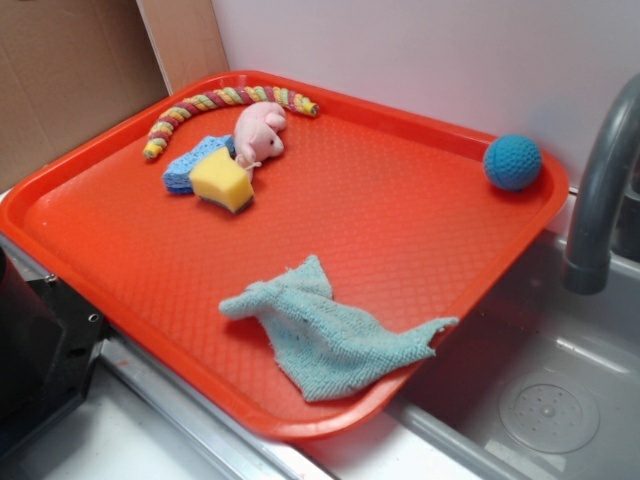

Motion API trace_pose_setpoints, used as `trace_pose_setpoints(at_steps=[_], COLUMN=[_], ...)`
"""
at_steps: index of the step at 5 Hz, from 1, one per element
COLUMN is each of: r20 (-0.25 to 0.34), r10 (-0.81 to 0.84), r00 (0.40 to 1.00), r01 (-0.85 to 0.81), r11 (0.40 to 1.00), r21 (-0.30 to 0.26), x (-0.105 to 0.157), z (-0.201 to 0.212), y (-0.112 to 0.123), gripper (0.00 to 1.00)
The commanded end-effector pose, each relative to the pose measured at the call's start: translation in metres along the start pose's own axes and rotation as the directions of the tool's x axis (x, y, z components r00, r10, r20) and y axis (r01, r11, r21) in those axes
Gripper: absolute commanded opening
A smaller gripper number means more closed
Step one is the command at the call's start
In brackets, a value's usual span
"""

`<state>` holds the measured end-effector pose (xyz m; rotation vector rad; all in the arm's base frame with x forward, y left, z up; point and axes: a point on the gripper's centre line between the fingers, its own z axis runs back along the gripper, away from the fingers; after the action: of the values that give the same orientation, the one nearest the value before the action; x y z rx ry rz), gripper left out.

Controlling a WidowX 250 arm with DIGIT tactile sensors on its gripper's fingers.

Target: Grab the multicolored rope.

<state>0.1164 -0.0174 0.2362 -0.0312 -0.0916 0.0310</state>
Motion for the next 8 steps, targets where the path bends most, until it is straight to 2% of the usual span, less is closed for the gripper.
trace_pose_setpoints(at_steps=[1,2,3,4,5,6,7,8], r20=[0.000,-0.032,0.031,0.090,0.104,0.112,0.087,0.137], r10=[0.000,0.220,0.388,0.522,0.548,0.546,0.611,0.689], r00=[1.000,0.975,0.921,0.848,0.830,0.831,0.787,0.712], r01=[0.000,-0.219,-0.389,-0.527,-0.547,-0.546,-0.613,-0.698], r11=[1.000,0.975,0.919,0.849,0.836,0.837,0.790,0.715], r21=[0.000,0.037,0.067,0.032,-0.039,-0.027,-0.008,0.027], x=[0.000,0.023,0.038,0.068,0.093,0.118,0.110,0.115], z=[0.000,-0.051,-0.087,-0.120,-0.148,-0.161,-0.174,-0.180], y=[0.000,0.044,0.067,0.091,0.115,0.130,0.153,0.161], gripper=[1.00,1.00,1.00,1.00,1.00,1.00,1.00,1.00])
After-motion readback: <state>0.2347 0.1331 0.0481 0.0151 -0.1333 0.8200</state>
